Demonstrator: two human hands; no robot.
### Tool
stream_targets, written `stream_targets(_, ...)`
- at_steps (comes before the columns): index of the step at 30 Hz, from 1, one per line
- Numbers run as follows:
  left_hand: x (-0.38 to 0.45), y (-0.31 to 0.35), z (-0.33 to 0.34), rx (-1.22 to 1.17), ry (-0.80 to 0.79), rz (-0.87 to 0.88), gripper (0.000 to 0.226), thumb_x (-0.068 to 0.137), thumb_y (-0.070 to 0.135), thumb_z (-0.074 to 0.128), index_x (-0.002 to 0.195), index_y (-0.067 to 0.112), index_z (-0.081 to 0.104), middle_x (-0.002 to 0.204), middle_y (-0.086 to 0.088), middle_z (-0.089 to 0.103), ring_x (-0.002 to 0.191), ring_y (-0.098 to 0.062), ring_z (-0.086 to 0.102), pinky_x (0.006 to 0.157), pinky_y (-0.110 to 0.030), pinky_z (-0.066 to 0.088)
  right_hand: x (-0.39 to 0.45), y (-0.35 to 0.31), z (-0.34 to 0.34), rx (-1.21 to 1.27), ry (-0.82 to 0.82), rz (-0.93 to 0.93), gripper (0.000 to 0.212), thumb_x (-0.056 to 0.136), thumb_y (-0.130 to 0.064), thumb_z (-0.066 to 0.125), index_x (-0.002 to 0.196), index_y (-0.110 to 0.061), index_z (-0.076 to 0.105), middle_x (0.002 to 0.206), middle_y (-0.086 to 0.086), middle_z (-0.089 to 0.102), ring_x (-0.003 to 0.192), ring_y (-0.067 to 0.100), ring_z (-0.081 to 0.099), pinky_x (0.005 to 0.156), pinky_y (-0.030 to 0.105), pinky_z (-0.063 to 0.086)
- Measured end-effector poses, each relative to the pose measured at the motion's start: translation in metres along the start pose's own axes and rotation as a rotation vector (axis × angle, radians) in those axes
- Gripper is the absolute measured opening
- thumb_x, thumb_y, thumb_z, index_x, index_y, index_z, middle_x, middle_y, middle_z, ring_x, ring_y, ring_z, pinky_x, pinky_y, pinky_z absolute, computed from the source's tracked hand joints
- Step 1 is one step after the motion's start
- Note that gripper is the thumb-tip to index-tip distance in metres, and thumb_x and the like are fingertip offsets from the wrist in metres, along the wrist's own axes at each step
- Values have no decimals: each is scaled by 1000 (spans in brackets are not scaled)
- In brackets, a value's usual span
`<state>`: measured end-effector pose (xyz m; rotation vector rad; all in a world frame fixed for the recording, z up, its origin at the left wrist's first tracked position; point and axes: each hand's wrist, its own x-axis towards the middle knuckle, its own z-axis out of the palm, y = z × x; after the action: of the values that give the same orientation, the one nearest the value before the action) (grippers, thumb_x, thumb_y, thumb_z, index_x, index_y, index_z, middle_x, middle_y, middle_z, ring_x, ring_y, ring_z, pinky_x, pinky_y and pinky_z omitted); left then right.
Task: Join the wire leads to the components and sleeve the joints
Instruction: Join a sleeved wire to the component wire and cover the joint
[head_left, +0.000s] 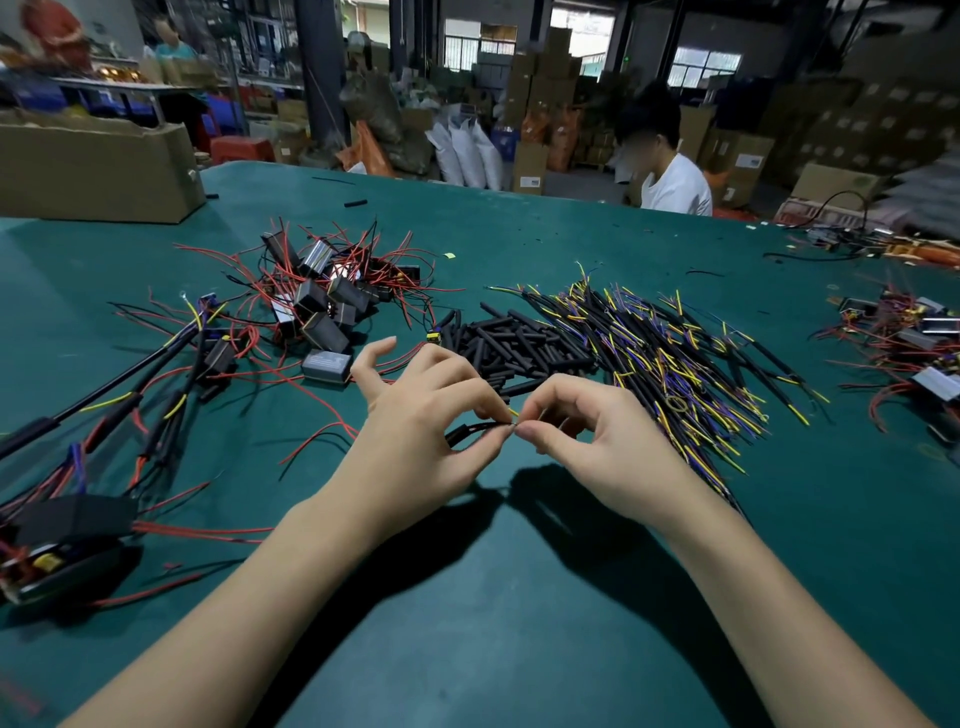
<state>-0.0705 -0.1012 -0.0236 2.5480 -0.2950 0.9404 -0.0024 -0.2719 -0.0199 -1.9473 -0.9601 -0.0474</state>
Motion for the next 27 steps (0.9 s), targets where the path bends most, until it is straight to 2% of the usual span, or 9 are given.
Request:
stream_targets(2, 1, 1, 0, -18, -4, -36, 6, 79, 38, 67, 76, 33, 67, 79, 15, 57, 97, -7, 53, 103, -43, 11, 0, -3, 0, -130, 1, -97, 10, 87, -9, 68, 80, -15, 63, 77, -10, 60, 69, 8, 54, 64, 30, 45)
stream_targets(4, 0, 2, 0, -64, -7, -94, 7, 78, 41, 65, 73, 36, 65, 77, 16, 58, 96, -2, 52, 103, -39, 10, 0, -3, -1, -244, -14, -167, 7, 87, -7, 66, 84, -12, 62, 81, -8, 57, 71, 7, 51, 64, 23, 41)
stream_targets(8, 1, 2, 1, -153, -52, -238, 18, 80, 39, 70, 65, 39, 60, 76, 19, 62, 97, 4, 49, 103, -36, 10, -1, -6, 2, -492, -11, -281, 3, 88, -4, 60, 86, -7, 59, 86, 0, 56, 72, 25, 53, 65, 41, 46)
stream_targets(14, 6, 3, -6, -216, -118, -373, 19, 72, 44, 73, 59, 37, 62, 71, 24, 64, 91, 12, 49, 94, -29, 17, 0, -13, 10, -759, 87, -498, 8, 85, 0, 59, 78, -1, 63, 78, 11, 61, 65, 30, 55, 57, 37, 45)
stream_targets(16, 10, 2, -9, -410, -178, -488, 10, 66, 42, 71, 62, 34, 67, 68, 15, 67, 81, 4, 55, 91, -31, 30, 1, -14, 11, -791, 133, -531, 10, 86, 1, 59, 76, -1, 62, 76, 11, 61, 63, 29, 54, 56, 37, 44)
stream_targets(19, 13, 2, -13, -793, -266, -626, 7, 71, 19, 77, 66, 18, 73, 64, 10, 66, 65, 2, 55, 74, -20, 38, 0, -15, 11, -781, 189, -556, 13, 87, 1, 57, 75, 0, 62, 76, 11, 61, 63, 30, 54, 55, 37, 44)
stream_targets(24, 19, -3, -15, -733, -407, -691, 8, 77, 16, 68, 73, 17, 75, 82, 5, 70, 85, -4, 59, 85, -28, 41, 0, -16, 12, -781, 230, -612, 13, 87, 2, 58, 75, 0, 63, 78, 11, 62, 64, 30, 55, 56, 37, 44)
stream_targets(25, 18, -2, -17, -686, -550, -679, 16, 84, 18, 63, 74, 12, 74, 85, 1, 67, 91, -10, 56, 85, -31, 41, 0, -17, 13, -801, 232, -631, 12, 85, 4, 59, 75, 0, 63, 78, 11, 63, 64, 30, 55, 56, 37, 44)
stream_targets(27, 7, -4, -20, -649, -722, -732, 60, 97, 20, 50, 41, 8, 65, 62, -6, 58, 94, -15, 42, 76, -30, 35, 0, -17, 14, -825, 242, -663, 10, 84, 5, 61, 76, 0, 64, 80, 11, 63, 64, 29, 55, 56, 37, 42)
